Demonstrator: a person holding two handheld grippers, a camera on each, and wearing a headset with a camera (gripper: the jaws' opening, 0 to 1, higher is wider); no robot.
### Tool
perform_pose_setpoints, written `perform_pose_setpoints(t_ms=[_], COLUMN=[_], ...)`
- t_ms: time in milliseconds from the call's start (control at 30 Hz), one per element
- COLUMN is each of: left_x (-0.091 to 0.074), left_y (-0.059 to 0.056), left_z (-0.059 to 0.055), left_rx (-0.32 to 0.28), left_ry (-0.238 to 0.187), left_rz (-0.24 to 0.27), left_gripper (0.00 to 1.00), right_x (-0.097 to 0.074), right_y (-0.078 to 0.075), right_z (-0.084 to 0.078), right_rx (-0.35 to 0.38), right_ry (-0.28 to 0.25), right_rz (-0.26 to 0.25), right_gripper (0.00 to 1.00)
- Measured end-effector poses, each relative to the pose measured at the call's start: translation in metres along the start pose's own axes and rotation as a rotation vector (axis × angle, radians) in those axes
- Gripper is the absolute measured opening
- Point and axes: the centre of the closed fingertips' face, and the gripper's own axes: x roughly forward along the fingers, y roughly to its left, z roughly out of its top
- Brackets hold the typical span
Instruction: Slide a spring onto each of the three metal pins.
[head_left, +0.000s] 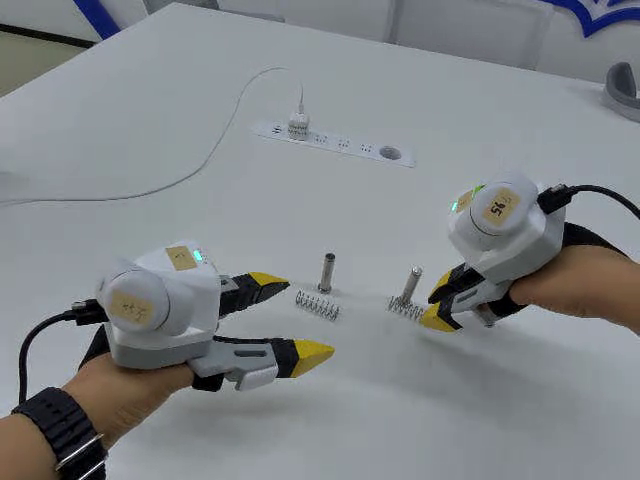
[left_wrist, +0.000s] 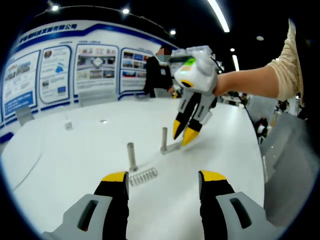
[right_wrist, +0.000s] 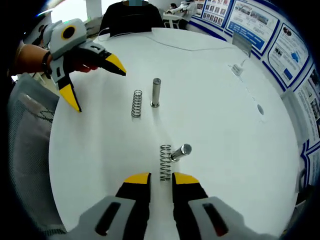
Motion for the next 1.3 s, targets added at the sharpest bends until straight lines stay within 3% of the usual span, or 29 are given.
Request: perform_pose_setpoints(t_ms=[400,1000,1300], left_x=[-0.001,0.000,0.002], left_y=[-0.001,-0.002,-0.005], left_z=[0.000,0.001,0.000], left_rx=[-0.004,-0.007,-0.004], left_ry=[0.000,-0.002,0.000], left_rz=[0.003,0.002,-0.007], left_gripper=[0.57,0.56,0.56], right_x=[0.014,0.015,0.015], right_y=[-0.003,-0.001,0.002], right_z=[-0.010,-0.010,-0.010], right_rx=[0.008,0.066,0.081], right_ry=[0.039,0.037,0.050], right_rz=[0.016,0.071,0.068], right_gripper=[0.16,0.13,0.12])
